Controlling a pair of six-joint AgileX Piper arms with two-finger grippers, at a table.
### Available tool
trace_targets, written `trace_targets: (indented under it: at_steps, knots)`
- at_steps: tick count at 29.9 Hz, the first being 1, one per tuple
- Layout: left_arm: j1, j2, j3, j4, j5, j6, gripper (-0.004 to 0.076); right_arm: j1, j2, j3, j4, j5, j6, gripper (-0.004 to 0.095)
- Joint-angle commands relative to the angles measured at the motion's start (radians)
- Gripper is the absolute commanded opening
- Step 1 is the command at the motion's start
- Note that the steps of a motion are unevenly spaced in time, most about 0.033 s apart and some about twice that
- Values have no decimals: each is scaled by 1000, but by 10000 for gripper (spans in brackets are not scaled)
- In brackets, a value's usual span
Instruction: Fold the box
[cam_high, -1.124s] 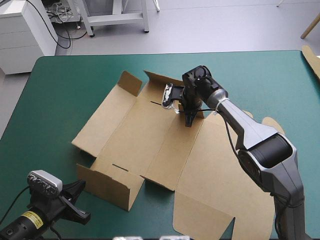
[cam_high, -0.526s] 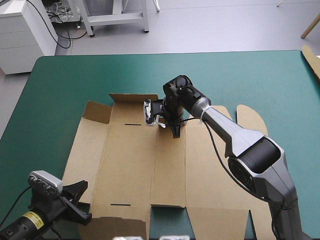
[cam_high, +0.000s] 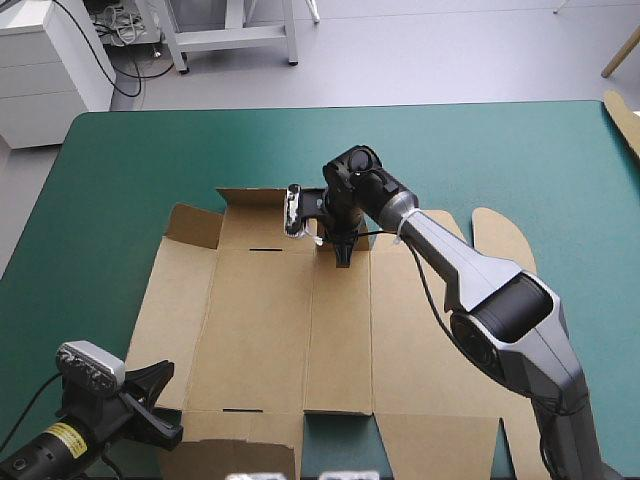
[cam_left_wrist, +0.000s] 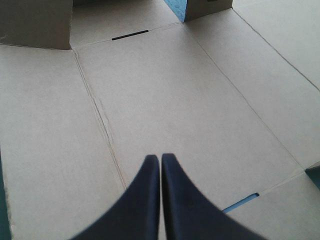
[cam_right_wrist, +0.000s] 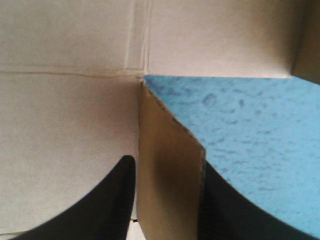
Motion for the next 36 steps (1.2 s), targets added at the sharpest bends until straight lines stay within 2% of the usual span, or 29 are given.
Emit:
trace_targets:
  at_steps: [1,8,12,17,21,28,36]
  knots:
    - [-7,11,-22,5,-68,-3,-8,-3,-75,-106,-7,-5,101,479]
    - [-7,11,-22,17,-68,-3,-8,-3,-165,-175,-9,-5,339,487]
    - [-7,11,-22,17,-68,-3,-8,-3,-248,-174,-51,-5,466,477]
    - [-7,11,-22,17,-68,-3,-8,-3,-390,-121,-138,-4,629,363]
    - [-7,11,-22,17,-68,-3,-8,-3,-540,-18,-183,-4,726,230]
    - [-7,11,-22,17,-68,-3,-8,-3,-807,246,-185,-4,838,-23]
    - [-7,11,-22,17,-68,-3,-8,-3,-1096,619,-185,-10,950,-20]
